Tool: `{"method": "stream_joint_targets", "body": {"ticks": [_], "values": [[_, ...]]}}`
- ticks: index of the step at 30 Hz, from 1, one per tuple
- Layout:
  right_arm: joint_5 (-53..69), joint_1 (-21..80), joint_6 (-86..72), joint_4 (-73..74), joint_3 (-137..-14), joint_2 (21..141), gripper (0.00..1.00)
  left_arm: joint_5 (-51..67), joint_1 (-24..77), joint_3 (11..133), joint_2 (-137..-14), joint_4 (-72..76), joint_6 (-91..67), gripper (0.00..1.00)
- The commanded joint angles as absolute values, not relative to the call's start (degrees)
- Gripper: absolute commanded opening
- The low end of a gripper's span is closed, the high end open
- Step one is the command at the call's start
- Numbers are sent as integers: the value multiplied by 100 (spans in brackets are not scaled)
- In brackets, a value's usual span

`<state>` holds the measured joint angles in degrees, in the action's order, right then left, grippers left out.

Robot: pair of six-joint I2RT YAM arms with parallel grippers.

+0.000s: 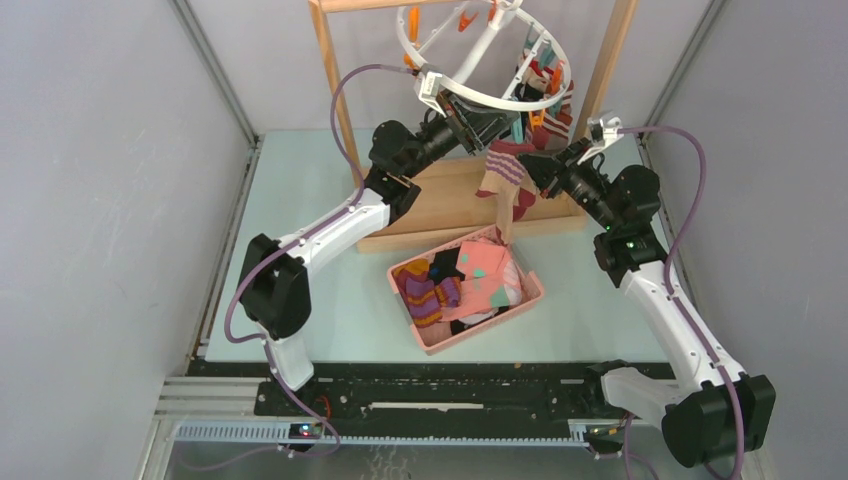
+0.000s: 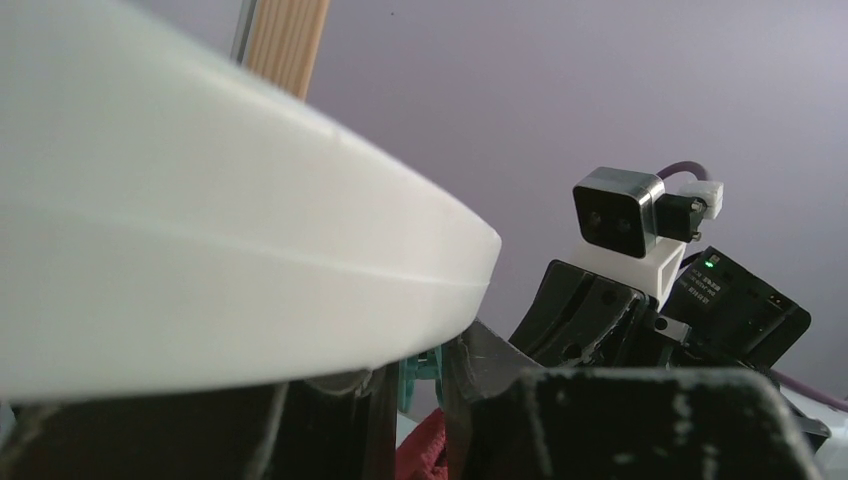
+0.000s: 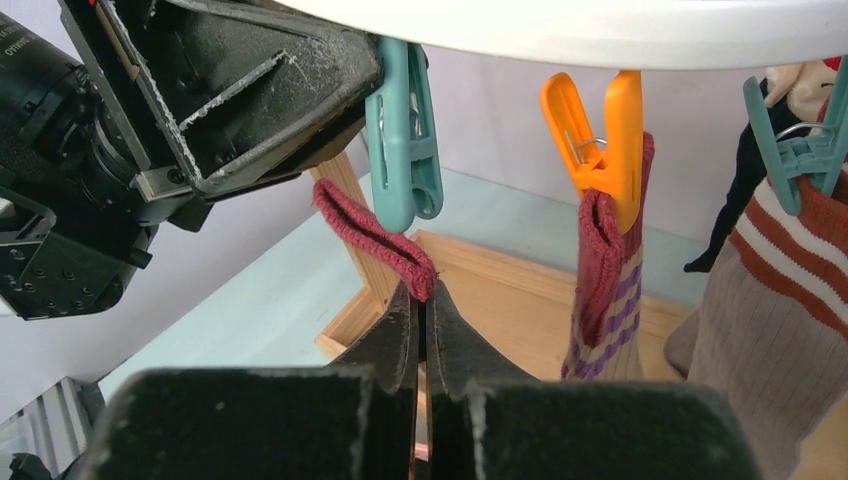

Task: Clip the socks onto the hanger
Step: Clamp the sock onto the hanger.

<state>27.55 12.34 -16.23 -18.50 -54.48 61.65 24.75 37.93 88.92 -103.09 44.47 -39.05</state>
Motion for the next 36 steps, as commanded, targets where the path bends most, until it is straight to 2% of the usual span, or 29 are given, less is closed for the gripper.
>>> {"method": "stream_joint_targets", "body": {"ticks": [1,10,23,36], "values": [[2741,1178,-1800,-1874,-5760,6161,0,2624,3752,8927,-10115,4632,-3920,1],[2702,1057,-1973,-1545,-5760,6021,0,2751,3746,8977,-10141,4669,-3870,1],[3425,1047,-2212,-1336,-5953,6130,0,3256,3733,9141,-10245,4842,-3846,2],[3629,922,-2663,-1135,-6167,6310,0,3545,3712,9204,-10307,4912,-3870,2]]}}
